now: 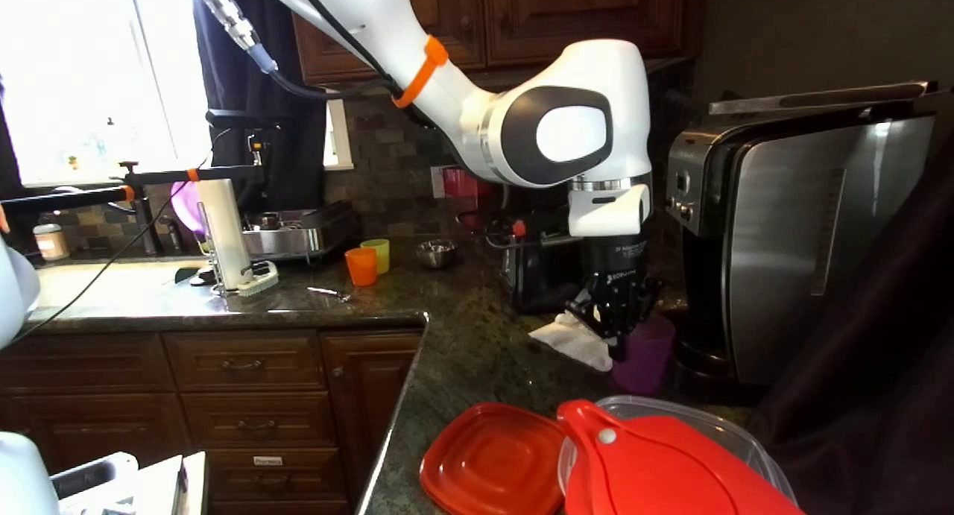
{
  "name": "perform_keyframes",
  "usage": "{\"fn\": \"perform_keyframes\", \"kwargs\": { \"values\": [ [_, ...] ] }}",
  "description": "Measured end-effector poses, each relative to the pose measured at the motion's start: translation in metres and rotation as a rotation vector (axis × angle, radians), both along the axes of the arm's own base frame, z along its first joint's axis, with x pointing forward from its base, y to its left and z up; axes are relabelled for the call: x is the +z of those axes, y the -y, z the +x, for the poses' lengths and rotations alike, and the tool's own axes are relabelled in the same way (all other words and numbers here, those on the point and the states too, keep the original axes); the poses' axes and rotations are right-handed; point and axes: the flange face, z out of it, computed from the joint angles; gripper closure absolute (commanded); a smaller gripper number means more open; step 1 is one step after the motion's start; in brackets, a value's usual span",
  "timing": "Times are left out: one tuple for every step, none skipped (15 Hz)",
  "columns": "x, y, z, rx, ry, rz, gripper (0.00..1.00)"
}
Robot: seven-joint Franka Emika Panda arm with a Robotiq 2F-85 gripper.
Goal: Move the cup to the right
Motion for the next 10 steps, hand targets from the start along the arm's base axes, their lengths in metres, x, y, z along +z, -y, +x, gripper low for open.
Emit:
{"fn": "perform_keyframes", "kwargs": {
  "values": [
    [-0.007, 0.000, 0.001, -0.001, 0.004, -0.001, 0.99],
    [-0.014, 0.000, 0.001, 0.000, 0.005, -0.001, 0.99],
    [-0.020, -0.002, 0.002, 0.001, 0.006, -0.001, 0.99],
    [-0.025, -0.004, 0.001, 0.002, 0.005, 0.000, 0.99],
    [-0.030, -0.006, 0.001, 0.001, 0.004, 0.003, 0.99],
    [-0.032, -0.007, 0.000, 0.001, 0.011, 0.004, 0.99],
    [-0.033, -0.008, 0.001, 0.000, 0.017, 0.006, 0.85],
    [-0.033, -0.008, 0.001, -0.002, 0.020, 0.007, 0.69],
    [-0.033, -0.008, 0.001, -0.003, 0.020, 0.008, 0.64],
    [-0.034, -0.010, 0.000, -0.003, 0.018, 0.009, 0.56]
  ]
}}
